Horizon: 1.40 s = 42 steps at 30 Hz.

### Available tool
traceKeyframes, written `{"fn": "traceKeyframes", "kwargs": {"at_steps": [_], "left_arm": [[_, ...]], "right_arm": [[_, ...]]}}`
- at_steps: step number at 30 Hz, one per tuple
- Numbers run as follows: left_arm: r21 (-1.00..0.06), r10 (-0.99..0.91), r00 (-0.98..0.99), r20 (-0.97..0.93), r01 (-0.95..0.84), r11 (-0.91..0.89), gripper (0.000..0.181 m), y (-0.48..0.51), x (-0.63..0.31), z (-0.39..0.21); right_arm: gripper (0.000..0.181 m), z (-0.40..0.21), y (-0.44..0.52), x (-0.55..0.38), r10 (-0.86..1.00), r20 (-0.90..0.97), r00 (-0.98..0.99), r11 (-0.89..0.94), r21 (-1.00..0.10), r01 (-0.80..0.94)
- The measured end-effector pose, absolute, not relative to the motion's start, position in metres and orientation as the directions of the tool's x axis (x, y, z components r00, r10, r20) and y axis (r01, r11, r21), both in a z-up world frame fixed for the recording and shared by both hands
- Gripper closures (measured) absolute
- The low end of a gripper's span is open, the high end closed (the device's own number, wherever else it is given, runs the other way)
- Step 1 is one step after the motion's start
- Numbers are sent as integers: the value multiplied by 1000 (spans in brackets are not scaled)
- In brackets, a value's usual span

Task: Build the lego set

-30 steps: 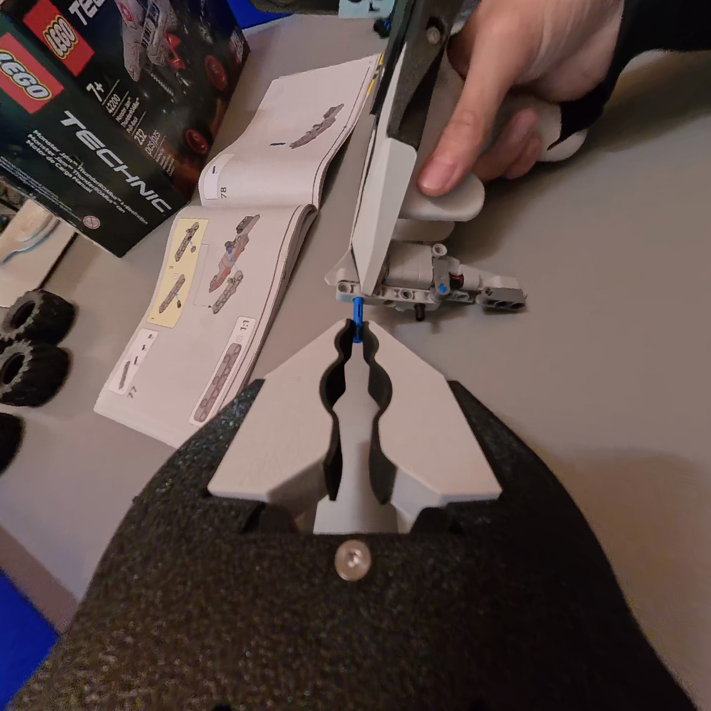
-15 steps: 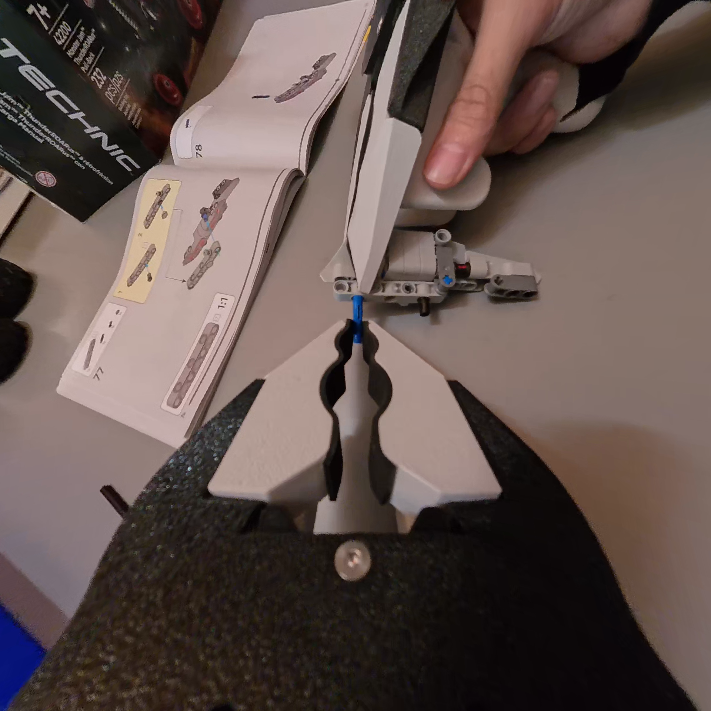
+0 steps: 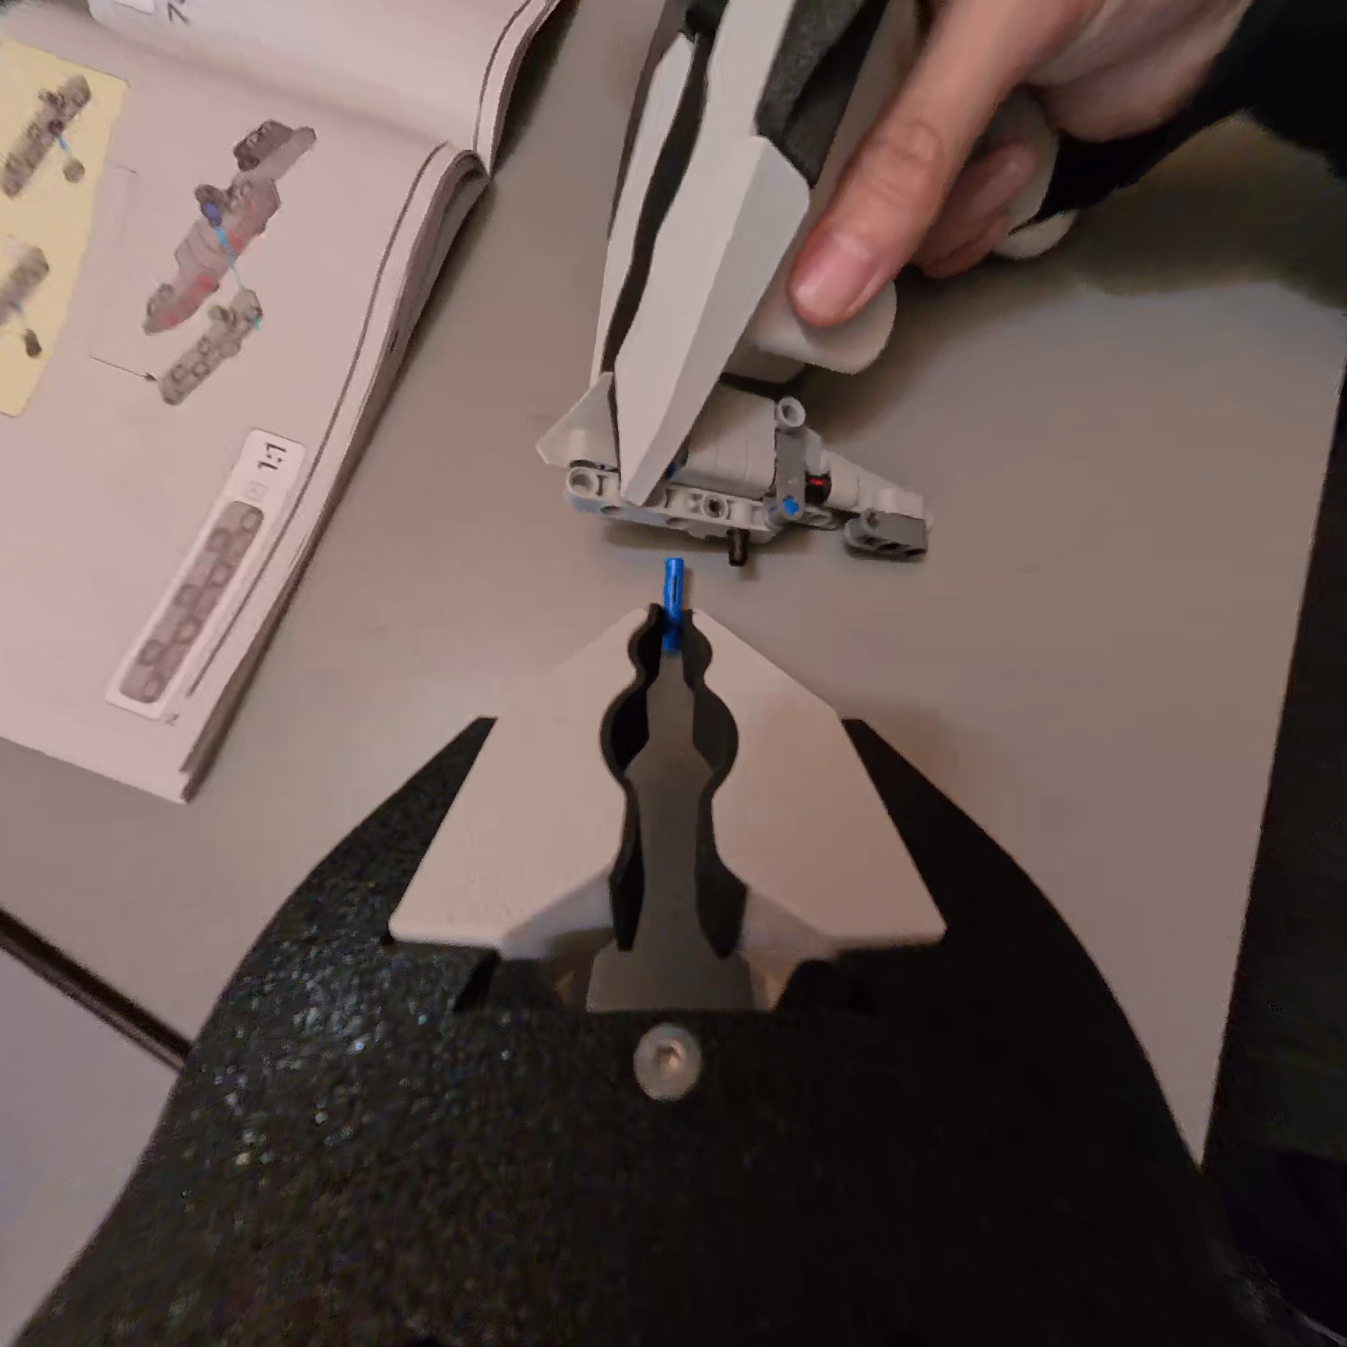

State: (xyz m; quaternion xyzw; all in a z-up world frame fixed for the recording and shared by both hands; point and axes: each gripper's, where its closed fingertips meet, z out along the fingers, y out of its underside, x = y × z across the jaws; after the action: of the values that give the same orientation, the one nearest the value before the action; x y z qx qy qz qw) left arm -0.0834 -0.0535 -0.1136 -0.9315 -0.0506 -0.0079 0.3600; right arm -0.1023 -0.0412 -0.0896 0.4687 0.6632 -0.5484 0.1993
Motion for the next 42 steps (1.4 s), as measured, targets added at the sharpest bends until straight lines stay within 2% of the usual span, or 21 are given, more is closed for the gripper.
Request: {"fn": "traceKeyframes", "kwargs": {"at_steps": [5, 9, 16, 27, 42], "left_arm": [[-739, 80, 997, 24, 72, -670, 179, -48, -86, -113], [-729, 32, 989, -146, -86, -679, 179, -46, -88, -113], [-727, 28, 983, -182, -115, -677, 179, -43, -90, -113], [-737, 37, 994, -100, -49, -674, 179, -43, -91, -113], [-735, 64, 988, -141, -61, -676, 179, -42, -93, -112]], "right_arm": [[171, -89, -41, -102, 401, -781, -480, -43, -539, 841], [171, -89, -41, -103, 390, -792, -470, -49, -528, 848], [172, -89, -35, -107, 422, -782, -460, -91, -541, 836], [172, -85, -37, -102, 401, -773, -492, -67, -561, 825], [171, -89, -37, -99, 403, -762, -507, -9, -558, 830]]}}
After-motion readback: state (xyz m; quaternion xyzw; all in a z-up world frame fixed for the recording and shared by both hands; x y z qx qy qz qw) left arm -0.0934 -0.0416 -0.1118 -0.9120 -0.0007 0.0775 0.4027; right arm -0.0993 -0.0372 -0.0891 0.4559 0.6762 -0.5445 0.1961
